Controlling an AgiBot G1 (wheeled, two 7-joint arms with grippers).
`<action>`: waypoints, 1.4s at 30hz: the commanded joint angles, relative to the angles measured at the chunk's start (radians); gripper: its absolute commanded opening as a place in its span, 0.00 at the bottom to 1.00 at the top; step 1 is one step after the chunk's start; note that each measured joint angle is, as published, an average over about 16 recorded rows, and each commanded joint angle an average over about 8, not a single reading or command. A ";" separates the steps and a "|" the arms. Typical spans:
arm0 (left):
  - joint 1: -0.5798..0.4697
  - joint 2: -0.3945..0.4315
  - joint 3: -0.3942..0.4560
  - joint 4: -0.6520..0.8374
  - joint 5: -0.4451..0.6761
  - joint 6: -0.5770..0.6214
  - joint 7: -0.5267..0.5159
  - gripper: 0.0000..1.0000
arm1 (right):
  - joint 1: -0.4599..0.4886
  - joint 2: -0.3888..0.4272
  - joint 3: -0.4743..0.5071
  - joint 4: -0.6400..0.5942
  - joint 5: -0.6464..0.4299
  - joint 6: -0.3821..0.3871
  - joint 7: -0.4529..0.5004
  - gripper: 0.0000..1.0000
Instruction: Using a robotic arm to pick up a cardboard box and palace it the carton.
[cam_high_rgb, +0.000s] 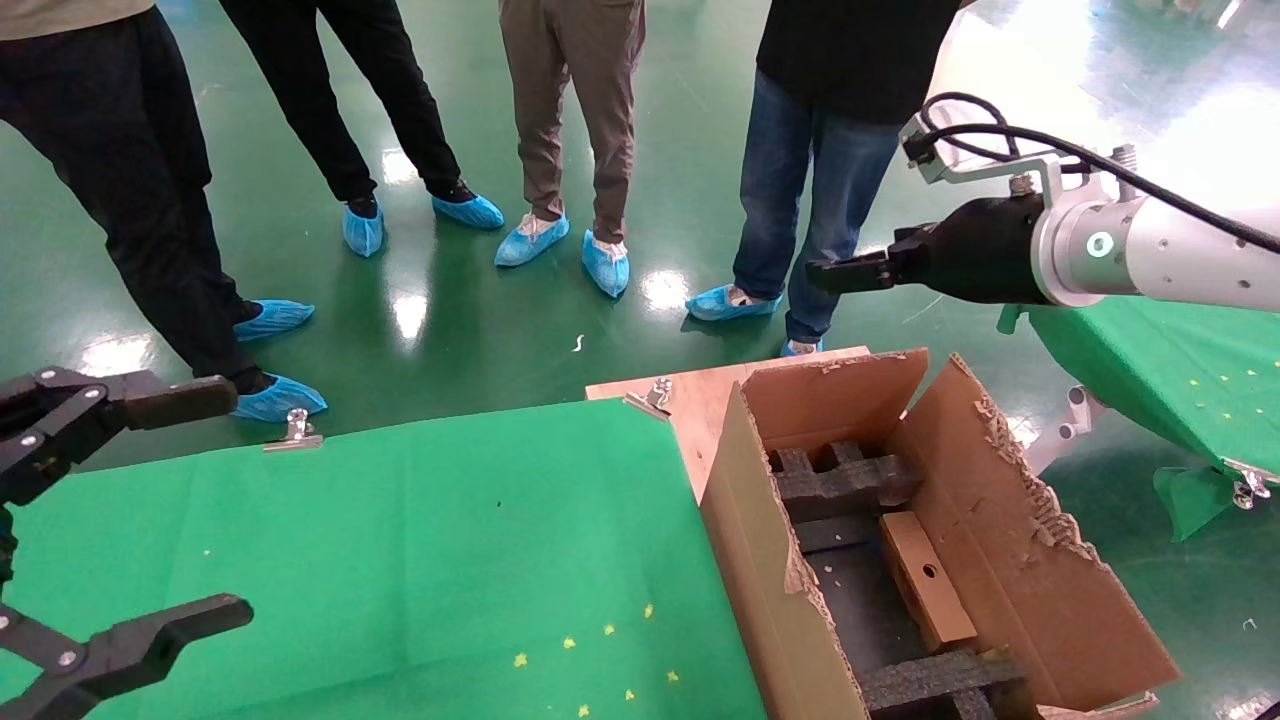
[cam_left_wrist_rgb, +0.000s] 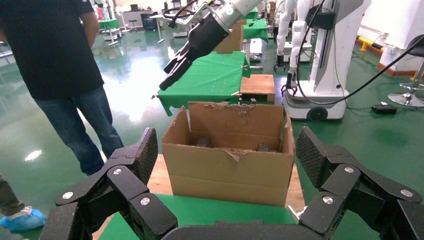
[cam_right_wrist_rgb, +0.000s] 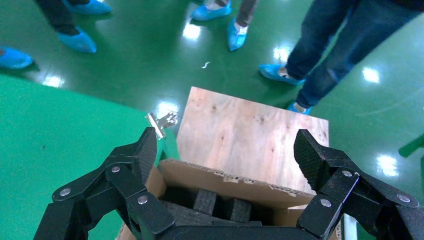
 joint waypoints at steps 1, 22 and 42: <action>0.000 0.000 0.000 0.000 0.000 0.000 0.000 1.00 | -0.009 -0.002 0.011 -0.001 0.008 -0.007 -0.013 1.00; 0.000 0.000 0.000 0.000 0.000 0.000 0.000 1.00 | -0.327 -0.048 0.439 -0.024 0.363 -0.271 -0.513 1.00; 0.000 0.000 0.000 0.000 0.000 0.000 0.000 1.00 | -0.633 -0.093 0.849 -0.047 0.704 -0.524 -0.993 1.00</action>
